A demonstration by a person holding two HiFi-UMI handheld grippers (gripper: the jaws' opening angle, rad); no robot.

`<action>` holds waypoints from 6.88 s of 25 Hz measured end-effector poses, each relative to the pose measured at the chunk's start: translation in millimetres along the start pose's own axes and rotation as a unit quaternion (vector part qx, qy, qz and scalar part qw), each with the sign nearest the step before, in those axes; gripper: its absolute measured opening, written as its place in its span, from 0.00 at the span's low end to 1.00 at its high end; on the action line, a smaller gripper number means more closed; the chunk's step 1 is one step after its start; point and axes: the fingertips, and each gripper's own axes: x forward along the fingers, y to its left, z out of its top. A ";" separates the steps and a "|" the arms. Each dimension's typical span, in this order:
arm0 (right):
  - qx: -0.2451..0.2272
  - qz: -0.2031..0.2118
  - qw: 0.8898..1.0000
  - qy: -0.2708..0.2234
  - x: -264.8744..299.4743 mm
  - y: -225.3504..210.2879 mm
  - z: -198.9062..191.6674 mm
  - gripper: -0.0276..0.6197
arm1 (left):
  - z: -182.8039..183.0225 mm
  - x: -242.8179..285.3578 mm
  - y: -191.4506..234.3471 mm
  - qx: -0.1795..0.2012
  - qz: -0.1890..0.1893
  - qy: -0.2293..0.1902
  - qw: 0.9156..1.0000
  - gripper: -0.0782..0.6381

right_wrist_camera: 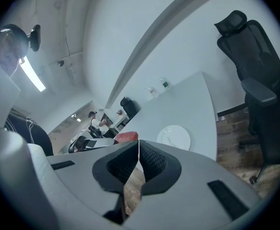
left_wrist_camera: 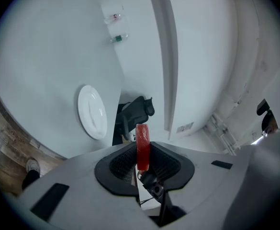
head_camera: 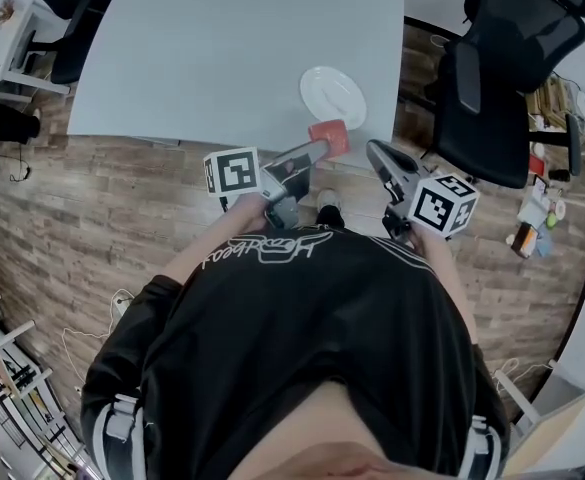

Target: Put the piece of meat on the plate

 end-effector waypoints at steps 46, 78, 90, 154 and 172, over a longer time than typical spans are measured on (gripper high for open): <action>0.047 0.042 0.994 0.092 71.5 -116.4 15.9 0.06 | 53.0 81.0 123.3 0.023 0.167 0.013 0.986 0.23; 0.050 0.044 0.993 0.096 67.0 -121.1 10.6 0.06 | 50.9 79.1 135.0 0.214 0.275 0.067 0.935 0.36; 0.052 0.049 0.992 0.104 69.0 -118.7 7.1 0.06 | 56.9 80.6 131.7 0.246 0.287 0.061 0.924 0.47; -0.036 0.029 0.999 0.003 -37.9 193.4 -160.2 0.06 | -144.3 -190.9 -43.2 0.260 0.046 0.039 0.964 0.12; -0.032 0.017 0.999 0.004 -57.5 194.1 -189.0 0.06 | -175.4 -193.7 -38.6 0.260 0.057 0.063 0.962 0.12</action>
